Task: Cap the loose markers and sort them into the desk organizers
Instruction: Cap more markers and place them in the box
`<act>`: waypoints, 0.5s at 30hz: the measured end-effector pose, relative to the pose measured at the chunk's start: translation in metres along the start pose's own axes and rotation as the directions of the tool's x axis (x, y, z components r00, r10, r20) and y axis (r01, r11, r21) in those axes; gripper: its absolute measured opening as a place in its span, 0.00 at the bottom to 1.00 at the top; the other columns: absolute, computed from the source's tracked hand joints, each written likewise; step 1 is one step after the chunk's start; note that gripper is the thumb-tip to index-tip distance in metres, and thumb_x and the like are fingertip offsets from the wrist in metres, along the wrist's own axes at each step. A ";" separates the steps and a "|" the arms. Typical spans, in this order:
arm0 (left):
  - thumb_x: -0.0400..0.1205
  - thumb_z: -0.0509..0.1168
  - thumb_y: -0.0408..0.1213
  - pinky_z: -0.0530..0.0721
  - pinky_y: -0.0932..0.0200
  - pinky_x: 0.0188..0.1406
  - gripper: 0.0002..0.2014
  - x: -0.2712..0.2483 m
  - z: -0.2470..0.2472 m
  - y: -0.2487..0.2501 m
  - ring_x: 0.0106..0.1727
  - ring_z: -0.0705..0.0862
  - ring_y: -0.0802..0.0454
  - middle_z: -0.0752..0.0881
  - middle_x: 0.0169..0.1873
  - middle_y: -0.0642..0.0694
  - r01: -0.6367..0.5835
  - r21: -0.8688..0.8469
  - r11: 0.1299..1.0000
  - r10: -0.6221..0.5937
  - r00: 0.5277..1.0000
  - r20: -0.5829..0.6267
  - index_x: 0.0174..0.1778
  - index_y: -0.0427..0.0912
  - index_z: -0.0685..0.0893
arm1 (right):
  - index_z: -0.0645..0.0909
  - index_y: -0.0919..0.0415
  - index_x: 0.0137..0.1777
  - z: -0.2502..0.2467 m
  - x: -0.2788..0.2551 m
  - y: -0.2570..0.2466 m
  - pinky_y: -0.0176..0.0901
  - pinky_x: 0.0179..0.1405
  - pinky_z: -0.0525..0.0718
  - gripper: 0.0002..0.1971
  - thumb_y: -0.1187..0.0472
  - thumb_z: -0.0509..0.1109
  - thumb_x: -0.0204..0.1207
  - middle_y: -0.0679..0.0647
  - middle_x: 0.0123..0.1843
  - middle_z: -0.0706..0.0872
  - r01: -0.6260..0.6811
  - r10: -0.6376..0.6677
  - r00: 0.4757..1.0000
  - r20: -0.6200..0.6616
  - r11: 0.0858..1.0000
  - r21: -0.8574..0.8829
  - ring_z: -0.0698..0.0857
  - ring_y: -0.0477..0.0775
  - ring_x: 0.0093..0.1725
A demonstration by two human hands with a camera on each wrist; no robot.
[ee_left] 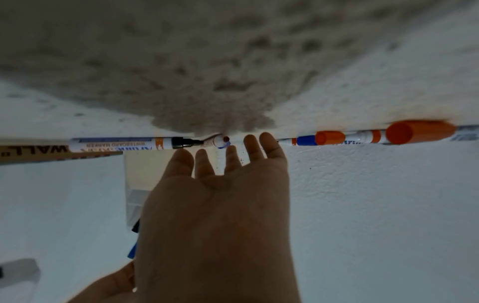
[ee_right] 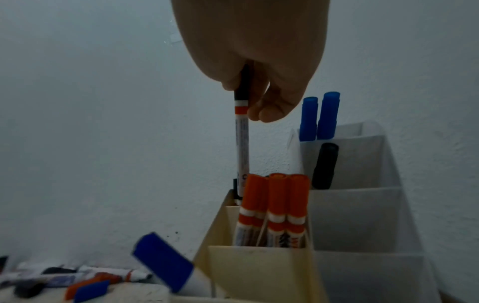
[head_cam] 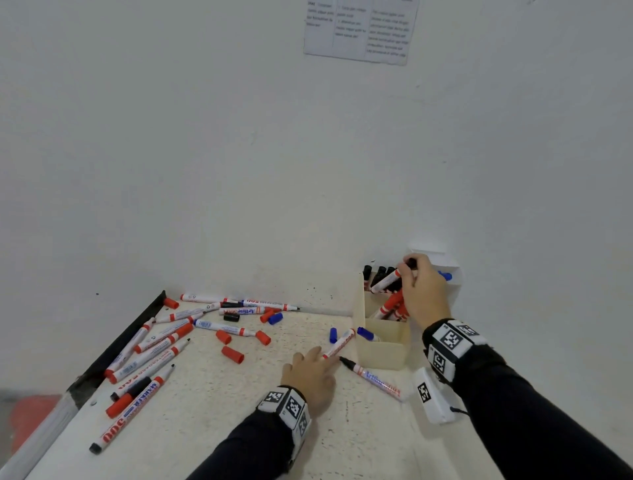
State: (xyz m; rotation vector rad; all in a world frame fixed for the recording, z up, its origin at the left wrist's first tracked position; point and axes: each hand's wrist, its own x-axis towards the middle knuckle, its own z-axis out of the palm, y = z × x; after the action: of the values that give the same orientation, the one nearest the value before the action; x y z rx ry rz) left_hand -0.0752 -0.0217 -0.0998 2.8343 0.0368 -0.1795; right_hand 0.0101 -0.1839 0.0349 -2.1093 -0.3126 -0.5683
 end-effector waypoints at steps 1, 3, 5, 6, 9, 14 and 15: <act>0.84 0.51 0.44 0.65 0.40 0.73 0.22 0.002 -0.002 0.000 0.75 0.64 0.41 0.61 0.79 0.49 -0.013 0.041 0.999 0.013 1.000 0.008 0.76 0.56 0.65 | 0.76 0.65 0.60 -0.001 0.006 0.002 0.29 0.32 0.70 0.11 0.62 0.59 0.83 0.52 0.41 0.79 0.002 -0.002 1.000 0.001 1.000 -0.031 0.76 0.48 0.37; 0.84 0.53 0.41 0.70 0.44 0.70 0.18 0.005 -0.005 -0.002 0.69 0.71 0.44 0.69 0.74 0.50 -0.011 0.068 0.998 0.012 1.000 -0.024 0.69 0.51 0.75 | 0.75 0.65 0.61 0.000 0.014 0.004 0.29 0.27 0.69 0.11 0.63 0.57 0.83 0.51 0.37 0.78 -0.002 0.002 1.000 0.011 0.998 -0.059 0.75 0.45 0.32; 0.83 0.58 0.39 0.77 0.50 0.65 0.14 0.007 -0.010 -0.006 0.63 0.77 0.48 0.78 0.66 0.50 0.039 0.000 0.999 -0.039 0.998 -0.056 0.63 0.50 0.81 | 0.75 0.63 0.61 0.004 0.019 0.008 0.27 0.23 0.69 0.10 0.63 0.56 0.84 0.53 0.38 0.80 -0.019 0.021 0.999 0.032 0.997 -0.076 0.75 0.40 0.31; 0.82 0.60 0.38 0.79 0.53 0.63 0.12 0.007 -0.012 -0.009 0.60 0.79 0.49 0.81 0.62 0.49 0.063 -0.050 0.997 -0.066 0.996 -0.064 0.60 0.50 0.82 | 0.74 0.63 0.61 0.006 0.021 0.009 0.27 0.22 0.69 0.10 0.63 0.56 0.84 0.53 0.38 0.80 -0.024 0.028 0.999 0.045 0.996 -0.084 0.75 0.40 0.30; 0.79 0.65 0.35 0.83 0.58 0.57 0.08 0.005 -0.016 -0.016 0.53 0.83 0.52 0.84 0.55 0.47 0.141 -0.221 0.965 -0.164 0.982 -0.089 0.52 0.48 0.82 | 0.74 0.64 0.61 0.015 0.025 0.010 0.30 0.28 0.69 0.10 0.64 0.55 0.84 0.46 0.35 0.78 -0.041 0.063 0.986 0.154 0.989 -0.143 0.76 0.47 0.32; 0.76 0.69 0.36 0.85 0.63 0.50 0.07 -0.004 -0.018 -0.030 0.44 0.82 0.58 0.82 0.45 0.53 0.135 -0.553 0.822 -0.305 0.924 -0.229 0.45 0.49 0.79 | 0.75 0.62 0.64 0.033 0.034 0.010 0.44 0.61 0.76 0.14 0.67 0.62 0.79 0.60 0.61 0.78 -0.034 0.055 0.991 0.120 0.985 -0.170 0.78 0.60 0.60; 0.76 0.69 0.36 0.84 0.64 0.51 0.07 -0.006 -0.022 -0.032 0.46 0.82 0.58 0.81 0.45 0.54 0.088 -0.602 0.794 -0.304 0.914 -0.267 0.47 0.49 0.79 | 0.75 0.61 0.62 0.036 0.034 0.009 0.49 0.62 0.79 0.13 0.67 0.64 0.79 0.60 0.57 0.79 -0.025 0.039 0.996 0.078 0.984 -0.174 0.80 0.61 0.57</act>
State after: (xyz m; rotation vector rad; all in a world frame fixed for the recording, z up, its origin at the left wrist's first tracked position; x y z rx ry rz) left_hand -0.0798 0.0152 -0.0880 2.2006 0.4030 0.2635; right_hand 0.0532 -0.1594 0.0281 -2.3046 -0.2829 -0.5073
